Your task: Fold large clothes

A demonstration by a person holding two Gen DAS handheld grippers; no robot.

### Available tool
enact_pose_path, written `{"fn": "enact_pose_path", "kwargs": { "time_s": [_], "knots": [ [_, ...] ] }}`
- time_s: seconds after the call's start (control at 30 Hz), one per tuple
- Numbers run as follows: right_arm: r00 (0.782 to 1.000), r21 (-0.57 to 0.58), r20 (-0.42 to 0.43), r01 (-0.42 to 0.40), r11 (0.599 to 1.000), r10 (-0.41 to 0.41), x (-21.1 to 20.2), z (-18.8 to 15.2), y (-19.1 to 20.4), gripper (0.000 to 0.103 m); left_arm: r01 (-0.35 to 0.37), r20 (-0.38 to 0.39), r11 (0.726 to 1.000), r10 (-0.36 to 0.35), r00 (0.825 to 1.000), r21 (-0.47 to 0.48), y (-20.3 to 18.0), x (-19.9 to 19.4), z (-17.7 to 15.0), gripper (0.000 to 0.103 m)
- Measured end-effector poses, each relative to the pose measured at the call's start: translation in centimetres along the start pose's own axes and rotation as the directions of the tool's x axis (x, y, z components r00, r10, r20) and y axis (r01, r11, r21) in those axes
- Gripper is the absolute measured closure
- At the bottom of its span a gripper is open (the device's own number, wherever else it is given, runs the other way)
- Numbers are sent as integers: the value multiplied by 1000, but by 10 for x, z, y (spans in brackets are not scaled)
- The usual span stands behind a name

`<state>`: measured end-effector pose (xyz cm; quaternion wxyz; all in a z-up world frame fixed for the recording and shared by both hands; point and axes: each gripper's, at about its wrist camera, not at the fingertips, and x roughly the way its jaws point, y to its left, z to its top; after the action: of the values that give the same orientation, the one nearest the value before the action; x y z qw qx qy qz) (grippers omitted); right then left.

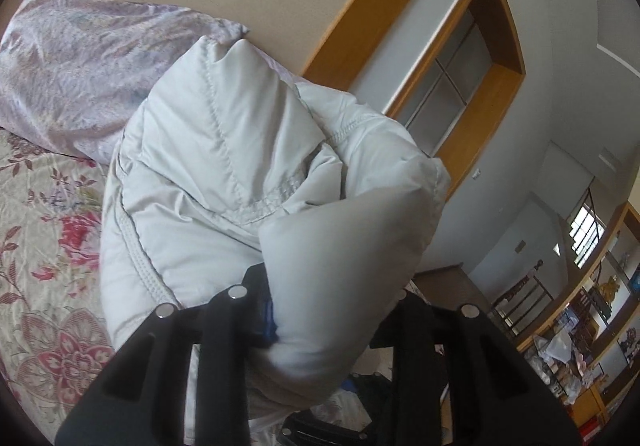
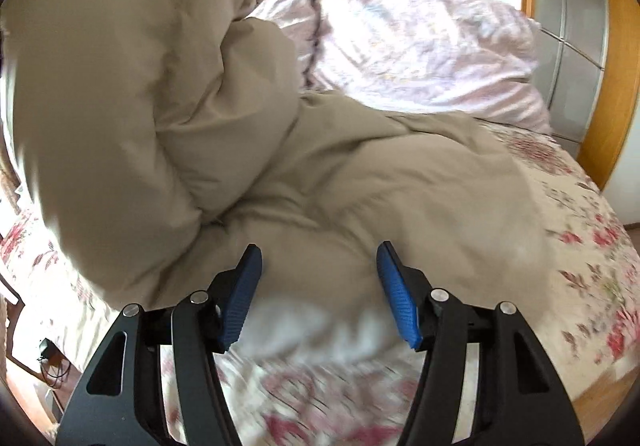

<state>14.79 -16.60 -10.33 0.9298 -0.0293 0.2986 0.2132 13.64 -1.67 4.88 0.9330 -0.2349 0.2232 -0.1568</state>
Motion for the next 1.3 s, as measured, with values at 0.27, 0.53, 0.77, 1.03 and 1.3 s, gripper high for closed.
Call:
{"fn": "enact_pose_path", "kwargs": {
  "time_s": [0.27,0.53,0.77,1.03,1.3],
  "knots": [
    [992,34,19,126,991,-127,-21,-21,-36,41,59,-93,998,-55,994,38,-24,37,-13,73],
    [987,113,6,159,981,-161,-20,-35,-67,39,113,-210,992,-98,973,62,-50,80,-36,69],
    [991,156,6,128,979,-131,-19,-43,-73,37,246,-361,969,-227,905,7,-58,112,-49,33],
    [992,179,0,122,976,-124,-16,-44,-78,35,340,-361,936,-349,865,-91,-42,103,-32,24],
    [992,182,-3,121,976,-122,-14,-45,-79,34,203,-245,979,-199,949,-9,-16,56,-14,23]
  ]
}}
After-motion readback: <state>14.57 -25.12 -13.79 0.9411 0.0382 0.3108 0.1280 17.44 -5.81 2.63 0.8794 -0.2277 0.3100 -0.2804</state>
